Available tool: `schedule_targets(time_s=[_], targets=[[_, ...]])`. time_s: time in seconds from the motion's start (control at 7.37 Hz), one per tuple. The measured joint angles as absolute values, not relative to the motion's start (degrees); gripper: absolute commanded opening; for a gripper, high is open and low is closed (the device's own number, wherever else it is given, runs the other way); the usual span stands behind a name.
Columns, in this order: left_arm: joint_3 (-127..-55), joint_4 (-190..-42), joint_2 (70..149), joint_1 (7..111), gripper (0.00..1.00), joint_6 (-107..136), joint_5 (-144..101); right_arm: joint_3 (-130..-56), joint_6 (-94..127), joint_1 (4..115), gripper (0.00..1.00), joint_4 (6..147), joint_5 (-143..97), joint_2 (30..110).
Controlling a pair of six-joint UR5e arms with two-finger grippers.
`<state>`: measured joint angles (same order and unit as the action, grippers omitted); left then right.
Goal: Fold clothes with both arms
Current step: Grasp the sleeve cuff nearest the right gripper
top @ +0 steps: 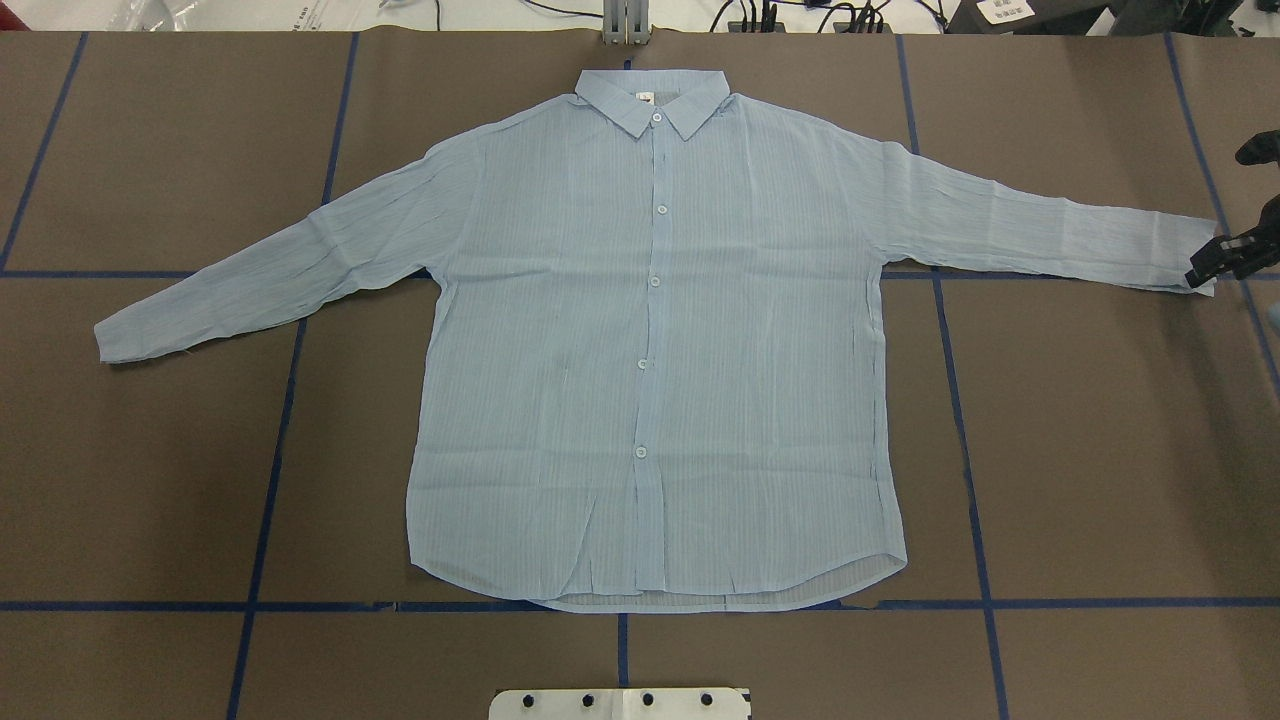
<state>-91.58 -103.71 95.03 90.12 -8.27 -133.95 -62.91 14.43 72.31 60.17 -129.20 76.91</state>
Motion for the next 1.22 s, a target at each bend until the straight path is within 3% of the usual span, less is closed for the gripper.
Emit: schedule_targets(time_s=[0.27, 0.54, 0.68, 1.22], targets=[[-91.5, -103.7, 95.3, 90.1, 1.00, -8.3, -133.9, -62.9, 14.4, 72.0, 0.66, 60.4, -129.2, 76.9], [-91.5, -103.6, 95.5, 90.1, 1.00, -8.3, -133.9, -62.8, 14.5, 71.8, 0.41, 60.8, -129.2, 76.9], [-91.5, -103.6, 95.6, 90.1, 1.00, -8.3, -133.9, -62.8, 14.5, 71.8, 0.34, 61.0, -129.2, 77.0], [-91.5, -103.5, 96.0, 90.1, 1.00, -8.2, -133.9, -62.8, 14.4, 71.9, 0.28, 61.0, -129.2, 77.1]])
